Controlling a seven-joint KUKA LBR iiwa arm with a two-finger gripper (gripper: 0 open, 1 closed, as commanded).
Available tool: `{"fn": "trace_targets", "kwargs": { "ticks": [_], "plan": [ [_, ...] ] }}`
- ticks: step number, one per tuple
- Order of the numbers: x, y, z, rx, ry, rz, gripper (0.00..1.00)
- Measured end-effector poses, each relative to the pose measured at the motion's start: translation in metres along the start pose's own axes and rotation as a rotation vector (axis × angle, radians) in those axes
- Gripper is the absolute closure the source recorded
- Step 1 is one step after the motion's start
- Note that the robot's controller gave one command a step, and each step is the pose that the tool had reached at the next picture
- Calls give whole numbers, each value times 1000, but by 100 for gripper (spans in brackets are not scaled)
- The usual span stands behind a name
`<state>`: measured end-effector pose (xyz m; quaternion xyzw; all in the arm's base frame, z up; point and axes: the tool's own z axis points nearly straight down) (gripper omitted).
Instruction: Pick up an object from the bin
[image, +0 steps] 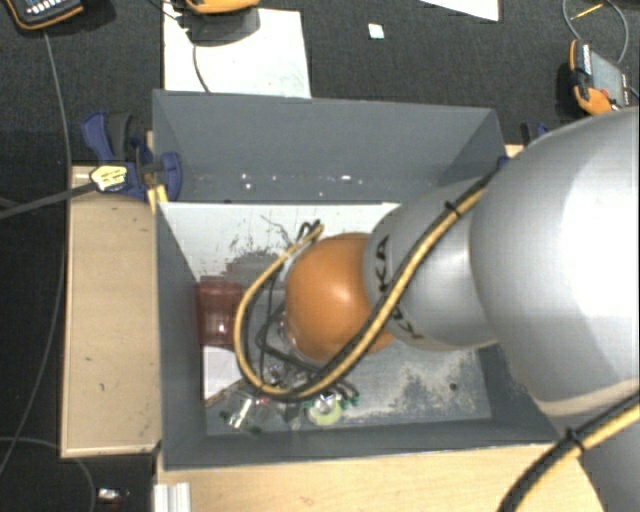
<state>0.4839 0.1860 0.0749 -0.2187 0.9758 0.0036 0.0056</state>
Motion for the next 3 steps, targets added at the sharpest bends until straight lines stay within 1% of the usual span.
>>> {"fn": "trace_targets", "kwargs": {
  "ticks": [1, 2, 3],
  "plan": [
    [-17, 23, -57, -1, -5, -92, 100],
    [-6, -4, -123, 1, -3, -34, 100],
    [-23, 24, -217, -2, 4, -90, 100]
  ]
}}
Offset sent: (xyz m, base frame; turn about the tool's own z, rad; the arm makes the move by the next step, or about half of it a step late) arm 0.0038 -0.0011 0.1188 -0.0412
